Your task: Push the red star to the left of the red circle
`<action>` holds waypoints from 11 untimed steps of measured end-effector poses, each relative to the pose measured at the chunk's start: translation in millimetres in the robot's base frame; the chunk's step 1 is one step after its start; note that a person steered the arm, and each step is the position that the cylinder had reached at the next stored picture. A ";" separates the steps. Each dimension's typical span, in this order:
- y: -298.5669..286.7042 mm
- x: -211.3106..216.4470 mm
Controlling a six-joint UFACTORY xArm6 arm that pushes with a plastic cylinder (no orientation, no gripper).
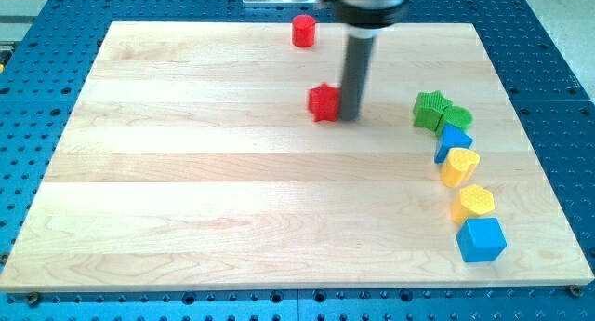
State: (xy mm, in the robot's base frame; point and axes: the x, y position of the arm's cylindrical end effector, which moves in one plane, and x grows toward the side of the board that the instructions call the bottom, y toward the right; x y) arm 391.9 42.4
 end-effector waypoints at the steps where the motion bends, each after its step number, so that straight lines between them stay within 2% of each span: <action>1: -78.1 -34.8; 2: -78.9 -0.4; 3: -164.1 22.9; 4: -164.2 -25.8; 6: -115.7 25.3; 7: -133.8 -48.1; 8: -134.2 -96.1; 9: -127.7 -61.2; 10: -120.0 -121.8; 11: -107.6 -150.6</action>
